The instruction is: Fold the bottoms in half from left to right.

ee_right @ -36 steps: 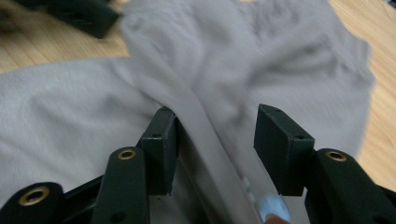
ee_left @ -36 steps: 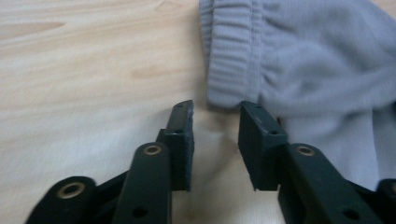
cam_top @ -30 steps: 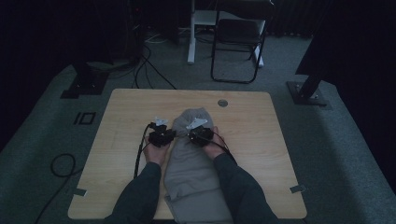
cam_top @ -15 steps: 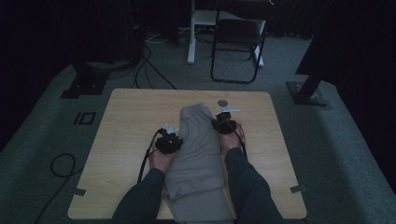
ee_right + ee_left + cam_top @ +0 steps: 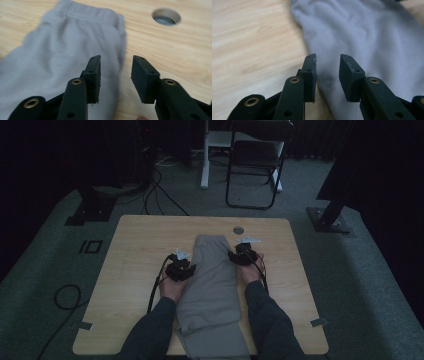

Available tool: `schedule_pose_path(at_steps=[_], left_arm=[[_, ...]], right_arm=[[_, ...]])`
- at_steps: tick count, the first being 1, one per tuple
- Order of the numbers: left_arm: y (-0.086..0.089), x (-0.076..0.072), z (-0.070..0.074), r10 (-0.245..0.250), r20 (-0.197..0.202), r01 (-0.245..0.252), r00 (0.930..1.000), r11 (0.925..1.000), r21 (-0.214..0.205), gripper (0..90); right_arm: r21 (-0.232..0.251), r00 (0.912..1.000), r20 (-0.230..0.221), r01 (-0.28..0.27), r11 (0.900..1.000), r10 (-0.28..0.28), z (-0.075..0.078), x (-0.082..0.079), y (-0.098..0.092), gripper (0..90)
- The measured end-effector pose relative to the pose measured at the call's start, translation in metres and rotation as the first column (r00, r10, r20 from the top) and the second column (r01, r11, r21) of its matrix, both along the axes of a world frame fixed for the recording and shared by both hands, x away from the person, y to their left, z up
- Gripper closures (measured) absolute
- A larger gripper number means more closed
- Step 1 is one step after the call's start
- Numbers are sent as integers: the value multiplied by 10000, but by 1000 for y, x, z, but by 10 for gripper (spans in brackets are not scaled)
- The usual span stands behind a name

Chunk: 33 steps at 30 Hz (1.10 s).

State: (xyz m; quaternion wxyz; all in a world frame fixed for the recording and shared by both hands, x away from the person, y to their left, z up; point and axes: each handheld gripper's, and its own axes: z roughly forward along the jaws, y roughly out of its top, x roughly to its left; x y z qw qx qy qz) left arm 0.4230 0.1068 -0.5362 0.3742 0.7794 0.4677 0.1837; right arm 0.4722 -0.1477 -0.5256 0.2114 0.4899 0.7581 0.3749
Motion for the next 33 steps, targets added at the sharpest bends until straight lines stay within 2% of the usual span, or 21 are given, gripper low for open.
schedule_pose_path(at_steps=[1, 4, 7, 9, 12, 19, 23, 26, 29, 31, 33], left_arm=[[-2, 2, -1, -55, 7, 55, 10000, 10000, 4, 653], [-8, 9, -5, -133, -126, 135, 9998, 9998, 136, 652], [-12, 12, -12, -281, -306, 292, 9991, 9989, 361, 667], [-12, 11, -13, -293, -298, 300, 9991, 9993, 235, 691], [-11, 6, -13, -488, -316, 501, 9983, 9978, 434, 717], [2, -28, -14, -763, -329, 773, 9965, 9966, 290, 729], [5, -51, -15, -1070, -268, 1080, 9939, 9933, 401, 728], [9, -65, -16, -1098, -221, 1103, 9937, 9936, 230, 728], [10, -72, -16, -1100, -219, 1106, 9937, 9936, 249, 728], [11, -82, -17, -1161, -201, 1165, 9930, 9930, 200, 725], [12, -83, -17, -1134, -256, 1136, 9932, 9935, 79, 725]], right_arm=[[-203, 9989, -24, -477, 9987, 477, -3, -3, 8, 583], [-661, 9968, -214, -777, 9948, 764, -12, -5, 18, 583], [-858, 9952, -584, -835, 9928, 786, -22, -4, 23, 579], [-736, 9957, -536, -793, 9941, 755, -24, -5, 22, 579], [-781, 9958, -547, -782, 9939, 740, -24, -10, 21, 581], [-692, 9910, -382, -1309, 9890, 1285, -26, -41, 17, 581], [-636, 9862, -347, -1635, 9845, 1616, -27, -63, 16, 581], [-643, 9824, -382, -1853, 9806, 1831, -27, -76, 15, 581], [-634, 9809, -417, -1922, 9793, 1898, -26, -83, 15, 581], [-704, 9799, -508, -1961, 9780, 1928, -26, -90, 17, 581], [-703, 9798, -464, -1976, 9778, 1946, -26, -91, 17, 581]])
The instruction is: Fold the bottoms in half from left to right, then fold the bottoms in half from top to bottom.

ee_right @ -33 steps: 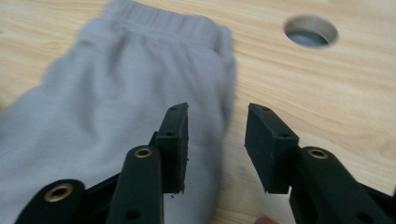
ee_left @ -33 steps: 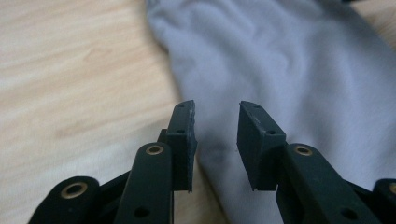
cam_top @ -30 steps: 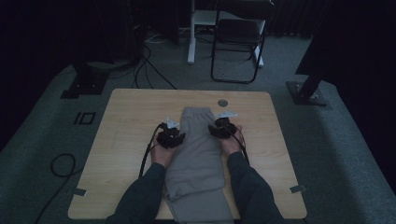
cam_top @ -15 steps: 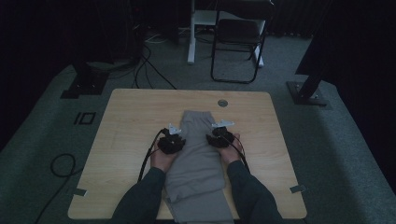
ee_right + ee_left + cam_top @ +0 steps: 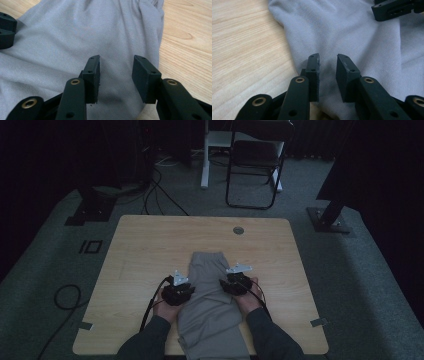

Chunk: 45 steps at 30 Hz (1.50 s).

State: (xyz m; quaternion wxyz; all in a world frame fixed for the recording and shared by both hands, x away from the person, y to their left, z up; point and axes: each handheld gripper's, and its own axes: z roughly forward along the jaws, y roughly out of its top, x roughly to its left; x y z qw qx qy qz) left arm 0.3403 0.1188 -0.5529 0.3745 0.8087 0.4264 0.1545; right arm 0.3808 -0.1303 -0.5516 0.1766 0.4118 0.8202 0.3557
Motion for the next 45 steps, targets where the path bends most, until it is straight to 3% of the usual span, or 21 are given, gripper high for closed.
schedule_pose_path(at_steps=[4, 5, 8, 11, 14, 16, 19, 20, 21, 25, 29, 31, 36, 38, 42, 45], left_arm=[[1, 1, 0, -147, -116, 144, 9998, 9996, -245, 708], [1, 1, 0, -199, -123, 196, 9997, 9995, -247, 630], [1, 4, 4, -158, -54, 158, 9999, 9998, -88, 582], [5, 10, 8, 112, 40, -112, 9999, 9999, -116, 569], [8, 16, 12, 278, 34, -277, 9996, 9994, -194, 544], [10, 30, 15, 599, 25, -599, 9982, 9981, -153, 527], [6, 49, 16, 831, -157, -834, 9964, 9964, -173, 503], [6, 49, 16, 831, -157, -834, 9964, 9964, -173, 495], [1, 64, 17, 1040, -211, -1039, 9944, 9946, 58, 481], [-6, 82, 13, 1249, -367, -1241, 9915, 9920, 253, 475], [-9, 91, 6, 1408, -458, -1394, 9890, 9897, 311, 470], [-10, 92, 5, 1432, -501, -1418, 9884, 9894, 302, 462], [-14, 93, 3, 1411, -178, -1403, 9898, 9893, 408, 461], [-14, 94, 3, 1476, -156, -1467, 9889, 9881, 457, 477], [-16, 95, 3, 1334, -102, -1330, 9910, 9905, 340, 594], [-14, 97, 2, 1114, -340, -1115, 9932, 9938, 1, 746]], right_arm=[[112, 10000, -9, -55, 9999, 55, 0, -1, 0, 568], [275, 9997, -36, -248, 9993, 250, -1, -1, -2, 531], [463, 9994, -135, -317, 9984, 323, 0, 1, -3, 517], [517, 9996, 290, 60, 9986, -75, 4, 2, -7, 552], [731, 9990, 263, 344, 9967, -364, 10, 6, -11, 545], [1102, 9980, -51, 624, 9919, -622, 14, 17, -17, 526], [987, 9965, -273, 817, 9918, -794, 12, 29, -13, 511], [987, 9965, -273, 817, 9918, -794, 12, 29, -13, 511], [699, 9953, -297, 939, 9931, -920, 12, 42, -5, 506], [321, 9934, -277, 1122, 9932, -1113, 12, 61, 3, 506], [-76, 9906, -467, 1286, 9917, -1288, 6, 76, 8, 525], [-75, 9902, -491, 1306, 9914, -1309, 4, 77, 9, 526], [-103, 9907, -360, 1307, 9914, -1309, 3, 77, 12, 543], [-102, 9910, -378, 1279, 9917, -1282, 4, 77, 12, 575], [-19, 9929, -458, 1098, 9940, -1098, 4, 77, 15, 726], [164, 9920, -624, 1110, 9937, -1098, 5, 79, 17, 820]])
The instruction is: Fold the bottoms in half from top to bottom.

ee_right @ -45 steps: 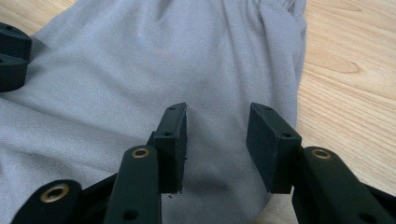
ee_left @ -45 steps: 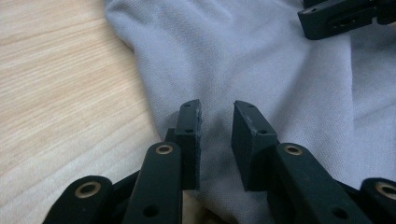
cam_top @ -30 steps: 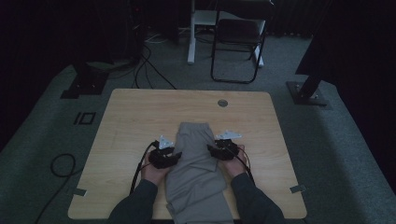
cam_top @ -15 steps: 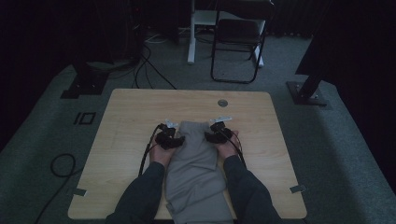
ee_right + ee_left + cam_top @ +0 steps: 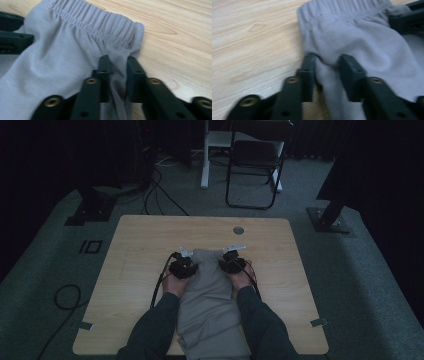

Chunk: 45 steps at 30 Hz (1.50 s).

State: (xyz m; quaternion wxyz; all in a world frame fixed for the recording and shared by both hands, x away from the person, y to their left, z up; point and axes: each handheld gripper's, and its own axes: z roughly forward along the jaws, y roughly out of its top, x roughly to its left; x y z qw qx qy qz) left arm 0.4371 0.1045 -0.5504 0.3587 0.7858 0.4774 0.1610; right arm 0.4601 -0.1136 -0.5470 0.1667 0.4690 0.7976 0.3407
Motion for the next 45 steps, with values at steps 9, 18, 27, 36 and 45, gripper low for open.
schedule_pose_path(at_steps=[9, 18, 27, 36, 45], left_arm=[[7, 7, 2, 131, -465, -160, 9988, 9980, -619, 863], [17, 24, 69, 378, 908, -324, 9952, 9977, -597, 866], [17, 25, 118, 417, 1912, -247, 9807, 9956, -905, 865], [18, -28, 111, -563, 2072, 695, 9767, 9959, -570, 864], [17, -104, 59, -1308, 1125, 1377, 9850, 9889, -561, 862]], right_arm=[[712, 9987, -492, 183, 9973, -148, 2, 11, -5, 868], [1194, 9973, 698, 130, 9928, -215, 58, 26, -7, 871], [1716, 9792, 2009, -68, 9851, -282, 111, 27, -12, 871], [1624, 9774, 1999, -1028, 9813, 693, 98, -14, -21, 868], [1218, 9735, 1203, -2088, 9704, 1944, 55, -82, -34, 866]])
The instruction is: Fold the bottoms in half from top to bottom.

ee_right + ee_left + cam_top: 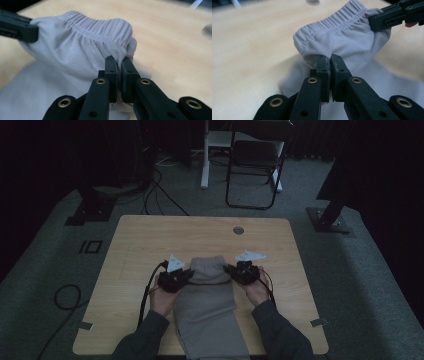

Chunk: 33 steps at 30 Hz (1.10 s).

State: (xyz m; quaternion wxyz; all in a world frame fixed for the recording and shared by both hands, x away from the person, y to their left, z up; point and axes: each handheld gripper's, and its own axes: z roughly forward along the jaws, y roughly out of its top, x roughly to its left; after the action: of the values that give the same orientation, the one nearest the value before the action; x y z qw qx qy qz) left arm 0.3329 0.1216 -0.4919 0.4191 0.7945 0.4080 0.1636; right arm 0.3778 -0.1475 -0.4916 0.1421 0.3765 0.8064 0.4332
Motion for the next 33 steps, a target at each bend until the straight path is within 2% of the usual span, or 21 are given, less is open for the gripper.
schedule_pose_path(at_steps=[1, 2, 4, 7, 8, 9, 12, 18, 21, 22, 23, 24, 25, 27, 33], left_arm=[[0, 0, 0, 0, 0, 0, 10000, 10000, 0, 862], [-2, -15, -15, -127, -377, 129, 9992, 9999, 46, 860], [-5, -29, -30, -294, -754, 318, 9967, 9990, 306, 859], [-6, -36, -48, -208, -1129, 306, 9934, 9958, 861, 859], [-5, -36, -52, -151, -1212, 258, 9925, 9958, 875, 859], [-4, -36, -53, -128, -1200, 219, 9927, 9969, 750, 859], [-5, -34, -54, -111, -894, 209, 9959, 9938, 1092, 859], [-3, -27, -56, -6, -723, 82, 9974, 9945, 1045, 859], [-2, -19, -57, -98, -519, 160, 9986, 9926, 1201, 858], [-1, -11, -58, -200, -389, 246, 9990, 9920, 1240, 858], [-1, -11, -58, -200, -389, 246, 9990, 9920, 1240, 858], [1, -2, -58, -142, -394, 187, 9991, 9931, 1155, 858], [1, -2, -58, -142, -394, 187, 9991, 9931, 1155, 858], [0, 18, -58, -48, -295, 88, 9996, 9906, 1369, 858], [-5, 59, -57, 169, -189, -136, 9997, 9868, 1612, 858]], right_arm=[[-123, 9998, -169, -130, 9998, 128, -7, -8, 1, 866], [-165, 9988, -416, -271, 9995, 263, -14, -16, 2, 865], [-318, 9940, -958, -564, 9979, 531, -29, -30, 5, 865], [-957, 9899, -1307, -670, 9932, 541, -49, -43, 11, 864], [-1140, 9901, -1305, -664, 9913, 514, -52, -45, 12, 862], [-1161, 9908, -1255, -654, 9911, 506, -52, -44, 12, 862], [-1452, 9917, -1220, -594, 9876, 417, -52, -41, 15, 857], [-1261, 9915, -1275, -423, 9911, 261, -53, -36, 16, 854], [-1403, 9929, -1178, -336, 9895, 170, -53, -31, 20, 853], [-1434, 9933, -1148, -271, 9893, 106, -53, -28, 21, 853], [-1434, 9933, -1148, -271, 9893, 106, -53, -28, 21, 853], [-1360, 9935, -1135, -149, 9906, -7, -54, -19, 22, 853], [-1350, 9935, -1134, -82, 9908, -72, -54, -15, 23, 853], [-1344, 9932, -1133, 98, 9909, -252, -54, -3, 25, 853], [-1478, 9908, -1121, 593, 9872, -763, -52, 30, 29, 852]])
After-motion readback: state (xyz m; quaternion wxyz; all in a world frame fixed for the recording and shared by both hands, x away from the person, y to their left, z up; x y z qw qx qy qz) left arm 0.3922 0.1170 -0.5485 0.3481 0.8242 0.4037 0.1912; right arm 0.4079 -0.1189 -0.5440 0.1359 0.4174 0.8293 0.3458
